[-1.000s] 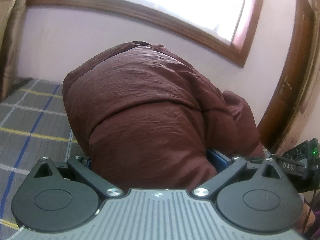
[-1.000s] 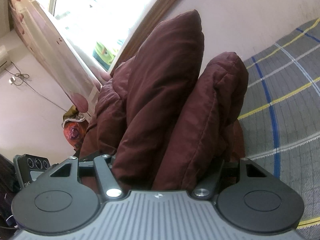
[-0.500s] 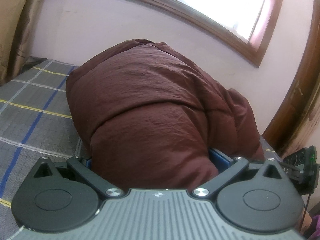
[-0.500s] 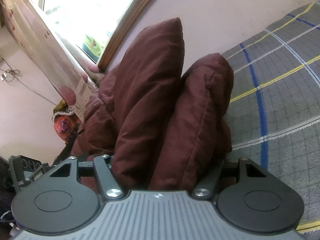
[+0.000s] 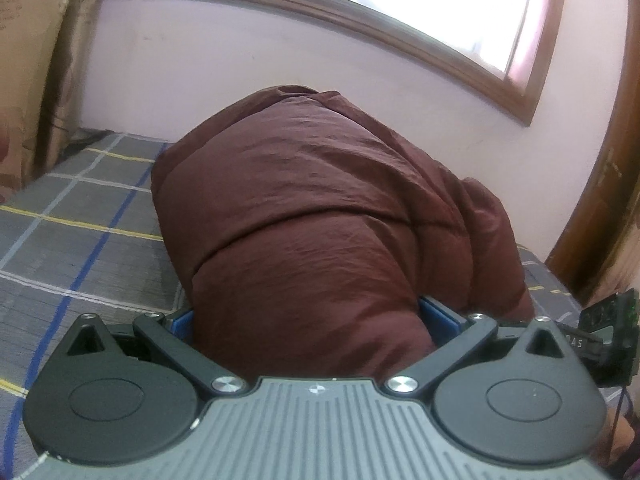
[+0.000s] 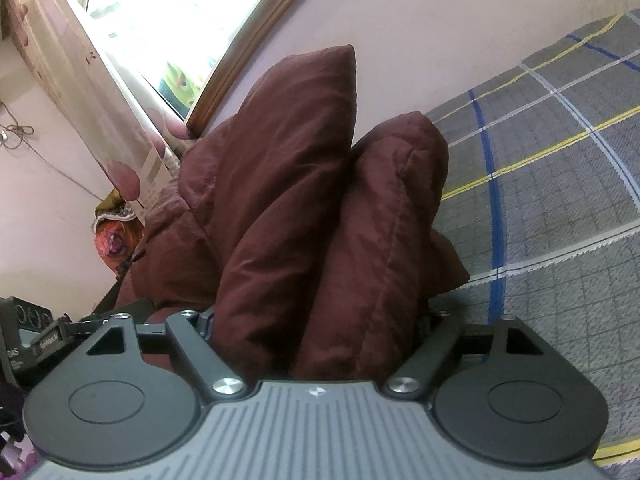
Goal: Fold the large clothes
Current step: 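Lower the bundle onto the bed with both grippers and open them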
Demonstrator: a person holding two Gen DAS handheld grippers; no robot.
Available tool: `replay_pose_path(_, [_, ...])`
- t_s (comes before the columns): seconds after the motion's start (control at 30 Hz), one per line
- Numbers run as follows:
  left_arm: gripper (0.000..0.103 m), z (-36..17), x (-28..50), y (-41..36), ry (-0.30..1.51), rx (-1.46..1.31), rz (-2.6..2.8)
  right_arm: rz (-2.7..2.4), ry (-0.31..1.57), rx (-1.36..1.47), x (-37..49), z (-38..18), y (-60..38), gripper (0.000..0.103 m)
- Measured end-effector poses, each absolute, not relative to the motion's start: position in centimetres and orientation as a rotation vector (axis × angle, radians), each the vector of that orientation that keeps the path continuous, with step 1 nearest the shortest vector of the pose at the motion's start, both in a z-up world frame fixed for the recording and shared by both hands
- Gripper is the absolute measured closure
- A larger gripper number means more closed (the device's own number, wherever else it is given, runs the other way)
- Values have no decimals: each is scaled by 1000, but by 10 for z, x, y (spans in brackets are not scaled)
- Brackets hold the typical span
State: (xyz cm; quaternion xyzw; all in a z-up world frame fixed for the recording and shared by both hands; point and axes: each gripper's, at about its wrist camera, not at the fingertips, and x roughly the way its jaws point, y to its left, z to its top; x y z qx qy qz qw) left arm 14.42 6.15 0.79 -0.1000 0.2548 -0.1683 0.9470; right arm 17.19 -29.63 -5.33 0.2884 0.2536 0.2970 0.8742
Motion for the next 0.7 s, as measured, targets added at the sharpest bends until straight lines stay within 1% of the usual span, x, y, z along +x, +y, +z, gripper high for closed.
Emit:
replay_pose_path(0.1, [0,10,140,59,509,-182,-317,612,527,601,171,-54,-296,17])
replay_pose_path(0.2, [0,12,136,55,496,-157,-289,606,519,590,168,-54,-297,17])
replay_pose_path(0.3, [0,14,130,52,477,-128,-259,597,518,582,165,-55,-300,13])
replay_pose_path(0.4, [0,19,118,43,417,-38,-204,594,516,580,162,-56,-299,11])
replay_pose_path(0.47, [0,25,106,32,358,67,-140,591,516,572,161,-58,-300,7])
replay_pose_path(0.53, [0,28,101,25,341,109,-120,591,512,562,160,-57,-301,7])
replay_pose_path(0.7, [0,31,95,25,359,75,-114,572,507,545,158,-54,-299,4])
